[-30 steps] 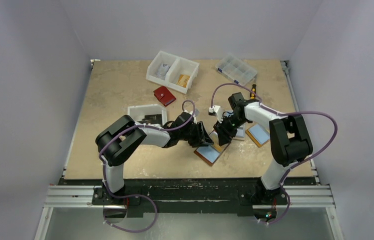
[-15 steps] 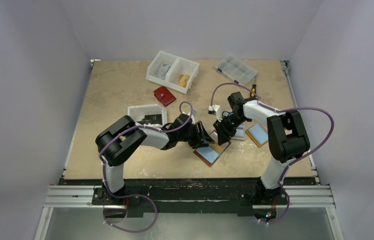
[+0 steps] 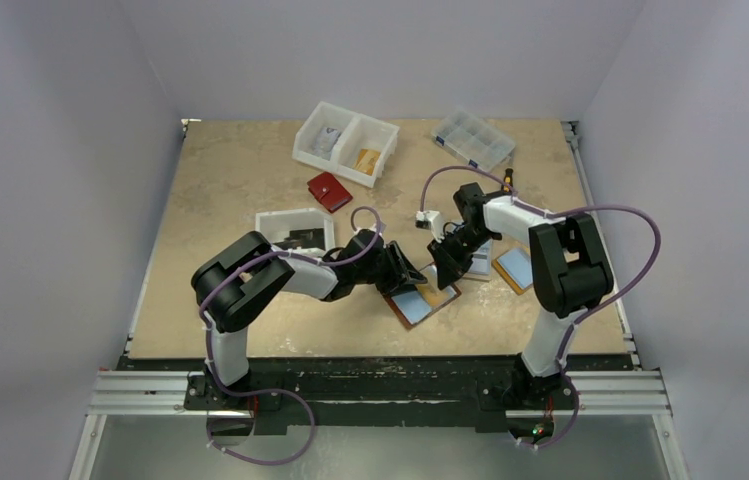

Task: Take the credit cards out of the card holder
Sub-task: Remove the credit card from the card holder.

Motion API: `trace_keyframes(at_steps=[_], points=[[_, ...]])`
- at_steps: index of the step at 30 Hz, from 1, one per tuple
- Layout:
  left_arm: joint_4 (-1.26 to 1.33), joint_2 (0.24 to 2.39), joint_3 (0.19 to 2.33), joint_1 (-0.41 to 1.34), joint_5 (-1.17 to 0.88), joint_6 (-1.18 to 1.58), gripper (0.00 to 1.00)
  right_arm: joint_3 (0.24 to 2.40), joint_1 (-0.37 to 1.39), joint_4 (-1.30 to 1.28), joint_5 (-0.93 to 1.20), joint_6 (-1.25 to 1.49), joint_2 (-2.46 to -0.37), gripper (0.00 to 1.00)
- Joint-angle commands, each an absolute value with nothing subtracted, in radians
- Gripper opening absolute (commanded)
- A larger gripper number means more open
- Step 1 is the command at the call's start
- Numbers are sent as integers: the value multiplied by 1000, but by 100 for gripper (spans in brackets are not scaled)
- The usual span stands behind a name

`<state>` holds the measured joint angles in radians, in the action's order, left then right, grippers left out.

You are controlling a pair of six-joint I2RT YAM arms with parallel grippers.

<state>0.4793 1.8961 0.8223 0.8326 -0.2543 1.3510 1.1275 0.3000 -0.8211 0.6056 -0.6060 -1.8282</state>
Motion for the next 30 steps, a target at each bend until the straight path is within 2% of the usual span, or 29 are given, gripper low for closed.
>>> trace_keyframes(at_steps=[1, 6, 11, 15, 18, 22, 30], points=[[398, 1892, 890, 833, -178, 1303, 40, 1165, 308, -875, 718, -635, -1849, 19], [215, 1932, 1005, 835, -155, 1138, 26, 1172, 307, -864, 759, -617, -1853, 21], [186, 1955, 1019, 835, -172, 1065, 11, 1162, 295, -833, 745, -584, -1839, 25], [185, 1947, 1005, 835, -176, 1027, 7, 1150, 257, -813, 731, -564, -1811, 28], [225, 1922, 980, 835, -183, 1019, 8, 1139, 226, -800, 718, -552, -1779, 29], [251, 1912, 971, 834, -214, 1021, 22, 1126, 219, -775, 675, -529, -1769, 29], [309, 1921, 947, 835, -261, 1074, 34, 1144, 219, -790, 621, -526, -1827, 18]])
